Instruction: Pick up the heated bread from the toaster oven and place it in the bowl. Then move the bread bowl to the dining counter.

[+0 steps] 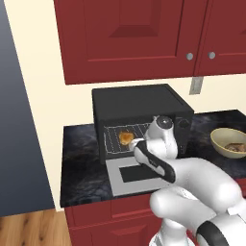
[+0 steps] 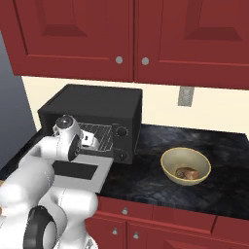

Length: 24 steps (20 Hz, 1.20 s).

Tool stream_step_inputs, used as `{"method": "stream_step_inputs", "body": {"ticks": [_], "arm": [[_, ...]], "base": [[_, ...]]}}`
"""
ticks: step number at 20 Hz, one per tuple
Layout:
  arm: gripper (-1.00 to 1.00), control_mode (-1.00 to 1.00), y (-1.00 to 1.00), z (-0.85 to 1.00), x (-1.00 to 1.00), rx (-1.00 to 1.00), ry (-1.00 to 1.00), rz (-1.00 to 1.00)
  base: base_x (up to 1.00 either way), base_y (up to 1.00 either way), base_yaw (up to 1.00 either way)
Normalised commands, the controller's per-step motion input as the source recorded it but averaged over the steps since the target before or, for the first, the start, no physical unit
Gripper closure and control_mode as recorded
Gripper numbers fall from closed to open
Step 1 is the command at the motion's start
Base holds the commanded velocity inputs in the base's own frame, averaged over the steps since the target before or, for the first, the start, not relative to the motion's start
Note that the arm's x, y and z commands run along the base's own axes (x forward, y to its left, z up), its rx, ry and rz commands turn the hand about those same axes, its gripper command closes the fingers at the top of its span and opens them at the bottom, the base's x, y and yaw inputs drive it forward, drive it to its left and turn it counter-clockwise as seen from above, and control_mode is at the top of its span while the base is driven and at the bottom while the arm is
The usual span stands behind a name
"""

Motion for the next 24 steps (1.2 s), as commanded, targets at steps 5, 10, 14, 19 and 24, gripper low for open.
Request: {"method": "stream_step_inputs", "body": {"ticks": [5,10,14,19,24], "arm": [[-1.0,-1.0,0.0,-0.53,-1.0,0.0,0.14,-0.05],[-1.0,-1.0,0.0,-0.6,-1.0,0.0,0.13,-0.04],[-1.0,-1.0,0.06,0.25,-0.74,-0.04,-0.23,0.0],[-1.0,-1.0,0.06,0.96,-0.03,-0.04,-0.34,0.0],[-1.0,-1.0,0.0,0.39,0.14,0.16,-0.08,-0.02]], "base": [[0.0,0.0,0.0],[0.0,0.0,0.0],[0.0,0.0,0.0],[0.0,0.0,0.0],[0.0,0.0,0.0]]}}
